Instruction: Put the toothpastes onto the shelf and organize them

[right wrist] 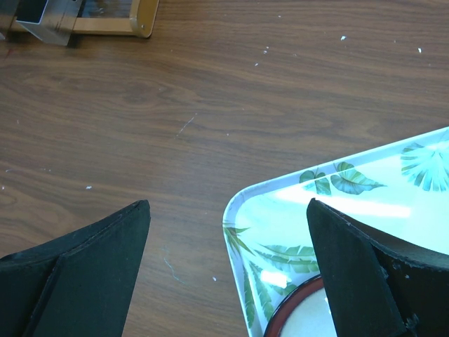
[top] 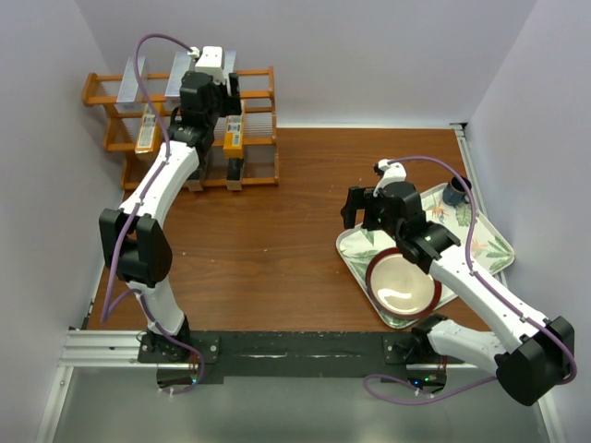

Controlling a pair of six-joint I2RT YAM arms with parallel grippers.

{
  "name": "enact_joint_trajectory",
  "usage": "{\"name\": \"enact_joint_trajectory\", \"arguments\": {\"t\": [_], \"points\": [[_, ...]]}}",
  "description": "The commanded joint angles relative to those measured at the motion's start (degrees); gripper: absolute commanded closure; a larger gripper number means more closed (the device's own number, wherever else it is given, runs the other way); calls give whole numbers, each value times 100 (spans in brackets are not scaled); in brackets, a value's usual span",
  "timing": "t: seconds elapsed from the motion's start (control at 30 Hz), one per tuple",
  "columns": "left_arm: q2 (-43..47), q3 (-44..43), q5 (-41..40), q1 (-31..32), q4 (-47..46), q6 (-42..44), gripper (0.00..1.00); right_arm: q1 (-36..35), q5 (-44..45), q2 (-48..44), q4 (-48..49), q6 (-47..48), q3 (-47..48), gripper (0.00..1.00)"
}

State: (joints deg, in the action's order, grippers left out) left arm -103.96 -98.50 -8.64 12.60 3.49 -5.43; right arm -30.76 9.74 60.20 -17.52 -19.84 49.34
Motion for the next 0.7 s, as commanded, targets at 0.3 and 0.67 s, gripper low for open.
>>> {"name": "enact_joint_trajectory", "arguments": {"t": [0.3, 0.67], "points": [[1052, -547, 311, -30, 178, -327, 0, -53, 397, -141, -94, 111, 198, 1], [4107, 1199, -381, -30, 829, -213, 0, -44, 1565, -755, -638, -47, 506, 1]]}}
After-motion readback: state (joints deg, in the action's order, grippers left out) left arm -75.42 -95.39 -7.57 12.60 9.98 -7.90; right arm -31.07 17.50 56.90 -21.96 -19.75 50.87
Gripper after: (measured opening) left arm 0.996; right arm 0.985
